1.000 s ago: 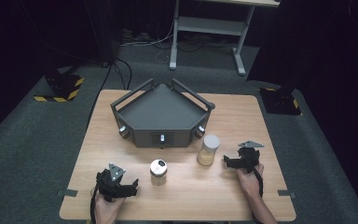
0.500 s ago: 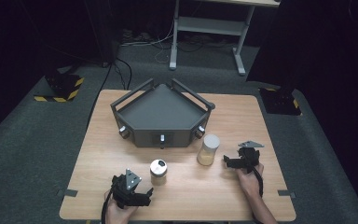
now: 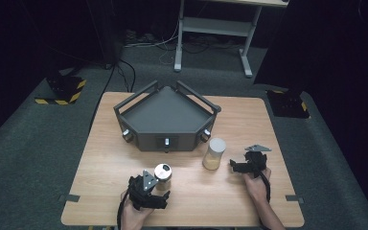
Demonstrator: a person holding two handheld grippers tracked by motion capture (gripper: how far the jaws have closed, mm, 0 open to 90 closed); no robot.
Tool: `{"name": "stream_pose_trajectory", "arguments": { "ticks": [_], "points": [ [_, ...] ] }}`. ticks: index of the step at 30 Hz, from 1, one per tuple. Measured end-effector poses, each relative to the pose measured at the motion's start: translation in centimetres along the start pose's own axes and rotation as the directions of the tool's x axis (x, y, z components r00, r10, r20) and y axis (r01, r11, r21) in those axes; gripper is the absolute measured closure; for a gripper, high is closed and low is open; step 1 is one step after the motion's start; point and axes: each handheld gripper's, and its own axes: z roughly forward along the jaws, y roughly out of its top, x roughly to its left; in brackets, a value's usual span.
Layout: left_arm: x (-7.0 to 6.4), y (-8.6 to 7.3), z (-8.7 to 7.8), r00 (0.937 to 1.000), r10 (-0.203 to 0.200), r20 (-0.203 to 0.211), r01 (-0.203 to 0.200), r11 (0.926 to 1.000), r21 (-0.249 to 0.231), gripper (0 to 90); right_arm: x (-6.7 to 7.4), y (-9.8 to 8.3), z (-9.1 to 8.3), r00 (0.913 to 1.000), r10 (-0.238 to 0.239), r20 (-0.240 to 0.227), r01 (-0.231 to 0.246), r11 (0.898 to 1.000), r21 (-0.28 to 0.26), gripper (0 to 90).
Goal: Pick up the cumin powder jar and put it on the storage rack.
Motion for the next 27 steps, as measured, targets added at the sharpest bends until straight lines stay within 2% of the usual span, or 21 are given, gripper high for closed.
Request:
{"name": "stream_pose_trajectory", "arguments": {
  "ticks": [1, 2, 4, 6, 7, 8, 10, 11, 12, 13, 14, 15, 16, 17, 19, 20, 27],
  "points": [
    [0.2, 0.7, -0.1, 0.9986, 0.053, -0.010, -0.052, 0.9977, 0.043, 0.6, 0.0, 0.0, 0.0, 1.0000, 0.000, 0.000, 0.000, 1.000, 0.000, 0.2],
    [-0.1, 0.5, 0.3, 0.9998, 0.017, -0.014, -0.017, 0.9997, 0.017, 0.6, 0.0, 0.0, 0.0, 1.0000, 0.000, 0.000, 0.000, 1.000, 0.000, 0.2],
    [-0.2, 0.5, 0.4, 0.9998, 0.017, -0.014, -0.017, 0.9997, 0.018, 0.7, 0.0, 0.0, 0.0, 1.0000, 0.000, 0.000, 0.000, 1.000, 0.000, 0.2],
    [-0.2, 1.0, 0.8, 0.9992, 0.037, -0.016, -0.037, 0.9988, 0.033, 0.7, 0.0, 0.0, 0.0, 1.0000, 0.000, 0.000, 0.000, 1.000, 0.000, 0.2],
    [-0.6, 0.1, 1.3, 0.9994, -0.034, -0.001, 0.034, 0.9990, -0.028, 0.8, 0.0, 0.0, 0.0, 1.0000, 0.000, 0.000, 0.000, 1.000, 0.000, 0.2],
    [-0.6, 0.4, 1.3, 0.9999, -0.016, -0.006, 0.016, 0.9997, -0.016, 0.8, 0.0, 0.0, 0.0, 1.0000, 0.000, 0.000, 0.000, 1.000, 0.000, 0.2],
    [-0.7, 0.5, 1.4, 0.9999, -0.009, -0.010, 0.008, 0.9999, -0.014, 1.2, 0.0, 0.0, 0.0, 1.0000, 0.000, 0.000, 0.000, 1.000, 0.000, 0.2],
    [-0.6, 0.9, 1.3, 0.9997, 0.019, -0.016, -0.018, 0.9998, 0.007, 1.3, 0.0, 0.0, 0.0, 1.0000, 0.000, 0.000, 0.000, 1.000, 0.000, 0.2],
    [-1.0, 0.5, 1.7, 0.9997, -0.018, -0.015, 0.017, 0.9995, -0.027, 1.4, 0.0, 0.0, 0.0, 1.0000, 0.000, 0.000, 0.000, 1.000, 0.000, 0.2],
    [-1.0, 0.5, 1.8, 0.9998, -0.016, -0.015, 0.016, 0.9995, -0.027, 1.7, 0.0, 0.0, 0.0, 1.0000, 0.000, 0.000, 0.000, 1.000, 0.000, 0.2],
    [-0.6, 1.4, 1.4, 0.9986, 0.050, -0.015, -0.050, 0.9984, 0.027, 1.8, 0.0, 0.0, 0.0, 1.0000, 0.000, 0.000, 0.000, 1.000, 0.000, 0.2],
    [-0.6, 1.4, 1.4, 0.9986, 0.050, -0.015, -0.050, 0.9984, 0.027, 2.0, 0.0, 0.0, 0.0, 1.0000, 0.000, 0.000, 0.000, 1.000, 0.000, 0.2],
    [-0.7, 1.7, 1.5, 0.9972, 0.072, -0.017, -0.072, 0.9967, 0.039, 2.2, 0.0, 0.0, 0.0, 1.0000, 0.000, 0.000, 0.000, 1.000, 0.000, 0.2],
    [-0.7, 2.4, 1.4, 0.9923, 0.121, -0.029, -0.118, 0.9897, 0.081, 2.4, 0.0, 0.0, 0.0, 1.0000, 0.000, 0.000, 0.000, 1.000, 0.000, 0.2],
    [-0.8, 2.7, 1.6, 0.9907, 0.133, -0.031, -0.130, 0.9874, 0.091, 2.9, 0.0, 0.0, 0.0, 1.0000, 0.000, 0.000, 0.000, 1.000, 0.000, 0.3],
    [-1.7, 0.9, 2.5, 0.9996, -0.010, -0.028, 0.009, 0.9996, -0.028, 3.0, 0.0, 0.0, 0.0, 1.0000, 0.000, -0.001, 0.000, 1.000, 0.000, 0.3],
    [-2.3, 1.1, 3.0, 0.9987, -0.016, -0.049, 0.014, 0.9994, -0.032, 5.6, 0.0, 0.0, 0.0, 1.0000, 0.000, -0.001, 0.000, 1.000, -0.001, 0.3]
  ]
}}
